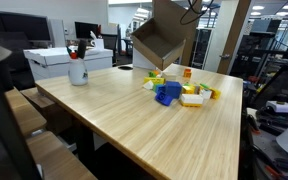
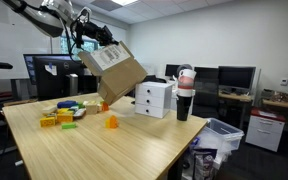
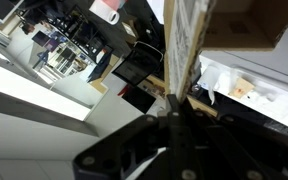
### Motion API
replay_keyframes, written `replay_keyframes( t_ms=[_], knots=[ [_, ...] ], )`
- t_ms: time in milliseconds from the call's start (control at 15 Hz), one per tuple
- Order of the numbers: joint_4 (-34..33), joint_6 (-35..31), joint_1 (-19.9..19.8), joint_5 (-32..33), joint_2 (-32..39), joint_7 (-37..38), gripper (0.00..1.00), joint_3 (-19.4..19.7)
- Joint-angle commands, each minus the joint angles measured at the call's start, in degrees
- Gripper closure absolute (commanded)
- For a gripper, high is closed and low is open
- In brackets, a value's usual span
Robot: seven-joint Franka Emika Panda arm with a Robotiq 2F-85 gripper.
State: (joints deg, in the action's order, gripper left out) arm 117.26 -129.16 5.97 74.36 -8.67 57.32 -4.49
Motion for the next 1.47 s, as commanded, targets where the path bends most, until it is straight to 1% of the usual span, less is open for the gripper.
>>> replay_keyframes(
  t_ms=[0, 133, 200, 267, 400, 467, 733, 1067, 1267, 1400],
  knots=[
    [-2.7, 3.0, -0.6, -1.6, -0.3, -3.2, 0.96, -0.4],
    [-3.2, 3.6, -0.5, -2.6, -0.2, -3.9, 0.96, -0.4],
    [-3.5, 3.1, -0.2, -5.9, 0.1, -6.3, 0.96, -0.2],
    [-3.5, 3.0, -0.2, -7.5, 0.2, -7.3, 0.96, -0.2],
    [-3.5, 2.0, -0.1, -14.2, 0.5, -12.5, 0.96, 0.2],
    [-3.5, 0.8, 0.0, -19.2, 0.7, -16.7, 0.96, 0.6],
    [-4.7, 2.0, -0.1, -33.0, 1.8, -27.5, 0.96, 0.3],
    [-7.9, 4.8, -1.1, -46.2, 4.6, -40.1, 0.96, 0.6],
    [-9.4, 7.2, -1.3, -50.2, 6.4, -44.4, 0.96, 0.6],
    [-10.1, 8.7, -1.2, -51.0, 7.7, -45.8, 0.96, 0.5]
  ],
)
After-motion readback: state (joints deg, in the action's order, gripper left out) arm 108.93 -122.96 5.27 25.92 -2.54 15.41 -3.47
